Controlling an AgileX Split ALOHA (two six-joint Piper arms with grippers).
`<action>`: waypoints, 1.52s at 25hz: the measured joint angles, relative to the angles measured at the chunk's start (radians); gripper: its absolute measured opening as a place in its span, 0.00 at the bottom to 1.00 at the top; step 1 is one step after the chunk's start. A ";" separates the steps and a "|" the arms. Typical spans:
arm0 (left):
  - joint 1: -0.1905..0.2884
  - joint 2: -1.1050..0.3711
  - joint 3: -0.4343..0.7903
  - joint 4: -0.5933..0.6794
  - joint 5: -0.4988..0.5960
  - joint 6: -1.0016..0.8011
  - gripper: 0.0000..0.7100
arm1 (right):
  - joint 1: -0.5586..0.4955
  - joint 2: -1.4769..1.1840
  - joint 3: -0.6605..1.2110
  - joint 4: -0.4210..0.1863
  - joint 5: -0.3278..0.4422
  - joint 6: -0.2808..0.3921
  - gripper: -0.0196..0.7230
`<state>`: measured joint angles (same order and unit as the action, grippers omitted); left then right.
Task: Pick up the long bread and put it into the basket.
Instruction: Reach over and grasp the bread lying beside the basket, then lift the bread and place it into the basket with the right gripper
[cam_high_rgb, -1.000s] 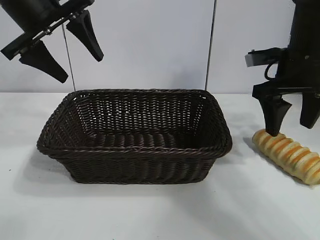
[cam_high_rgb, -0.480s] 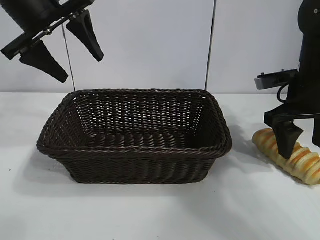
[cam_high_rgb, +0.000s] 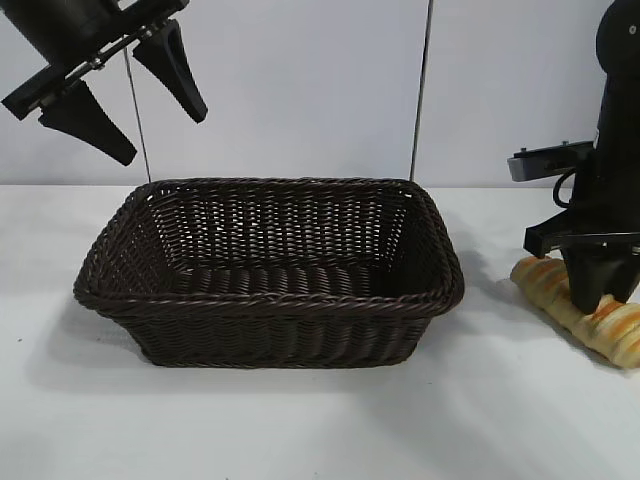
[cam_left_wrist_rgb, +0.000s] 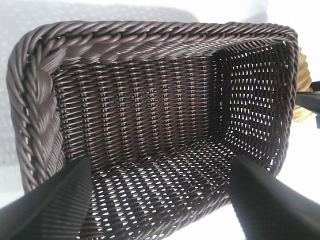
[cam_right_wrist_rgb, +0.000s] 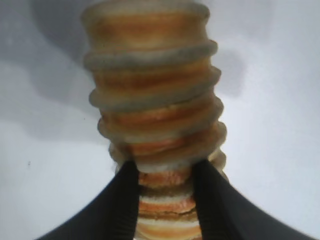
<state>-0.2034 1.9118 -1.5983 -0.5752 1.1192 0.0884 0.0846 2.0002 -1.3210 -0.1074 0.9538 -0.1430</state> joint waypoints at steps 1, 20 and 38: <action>0.000 0.000 0.000 0.000 0.000 0.000 0.78 | 0.000 0.000 -0.006 0.005 0.006 0.000 0.14; 0.000 0.000 0.000 0.000 0.000 0.000 0.78 | 0.126 -0.074 -0.461 0.077 0.263 -0.008 0.13; 0.000 0.000 0.000 0.000 -0.001 0.000 0.78 | 0.478 0.047 -0.484 0.234 0.190 -0.087 0.13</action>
<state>-0.2034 1.9118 -1.5983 -0.5752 1.1184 0.0884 0.5625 2.0476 -1.8053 0.1271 1.1440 -0.2298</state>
